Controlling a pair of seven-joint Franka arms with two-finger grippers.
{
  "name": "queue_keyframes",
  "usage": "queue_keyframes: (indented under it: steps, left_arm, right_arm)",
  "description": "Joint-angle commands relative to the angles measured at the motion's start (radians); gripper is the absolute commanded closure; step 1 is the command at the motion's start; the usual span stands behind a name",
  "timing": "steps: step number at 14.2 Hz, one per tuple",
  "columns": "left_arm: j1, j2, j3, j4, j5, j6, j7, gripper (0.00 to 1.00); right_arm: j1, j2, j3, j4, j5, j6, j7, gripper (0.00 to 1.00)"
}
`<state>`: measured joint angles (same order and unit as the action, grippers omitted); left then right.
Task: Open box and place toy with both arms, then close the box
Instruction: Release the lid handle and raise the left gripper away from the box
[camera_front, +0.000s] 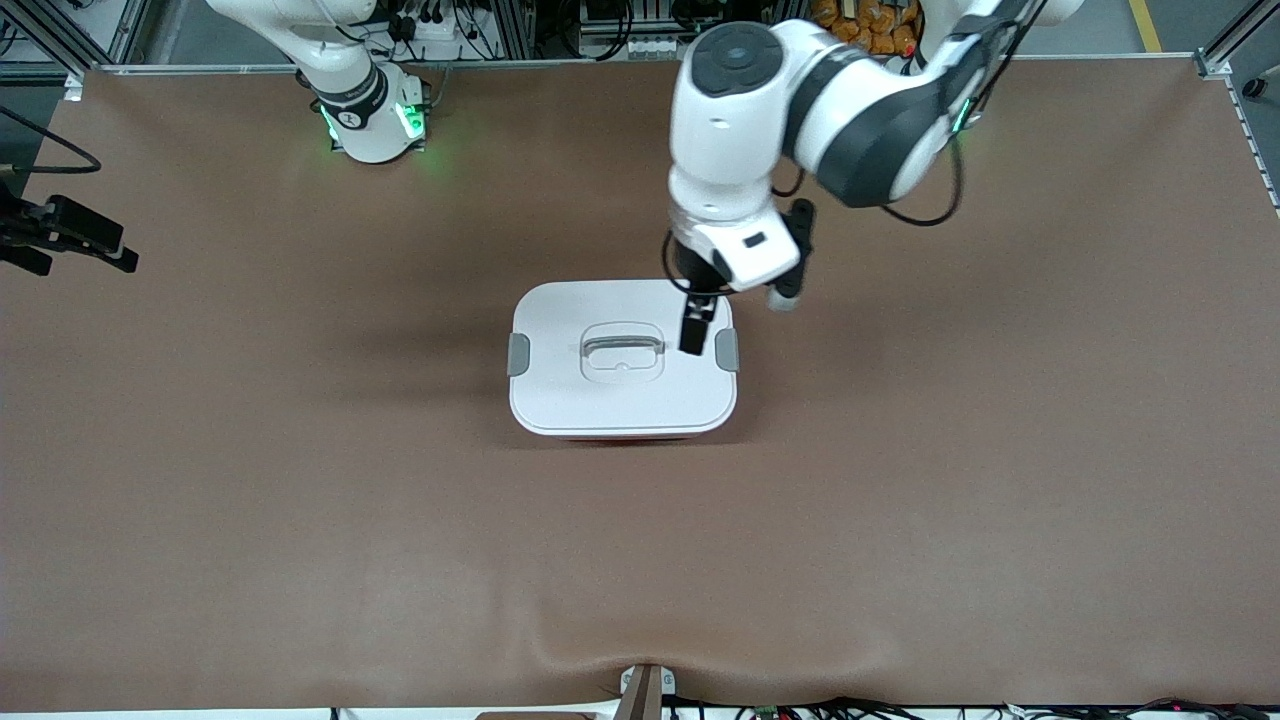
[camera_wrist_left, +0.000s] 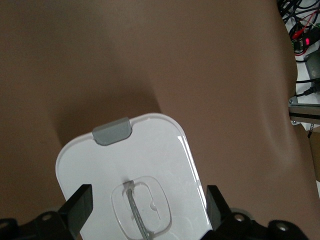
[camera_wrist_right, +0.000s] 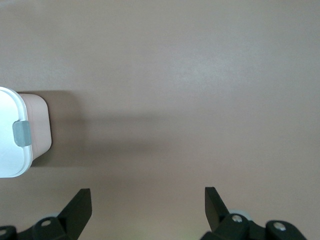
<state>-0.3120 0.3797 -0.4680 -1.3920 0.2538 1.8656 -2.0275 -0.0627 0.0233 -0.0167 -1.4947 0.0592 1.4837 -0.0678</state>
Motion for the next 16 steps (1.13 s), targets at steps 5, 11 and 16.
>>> queue_keyframes:
  steps: [5, 11, 16]
  left_arm:
    - [0.164, -0.128, -0.008, -0.015, -0.084, -0.213, 0.531, 0.00]
    - [0.353, -0.205, -0.008, -0.015, -0.151, -0.316, 0.977, 0.00]
    - [0.474, -0.237, -0.008, -0.015, -0.156, -0.388, 1.349, 0.00]
  right_arm:
    - [-0.011, 0.017, 0.012, 0.027, -0.002, -0.011, 0.005, 0.00]
    - [-0.012, 0.017, 0.011, 0.027, -0.001, -0.013, 0.005, 0.00]
    - [-0.017, 0.017, 0.011, 0.028, 0.001, -0.011, 0.005, 0.00]
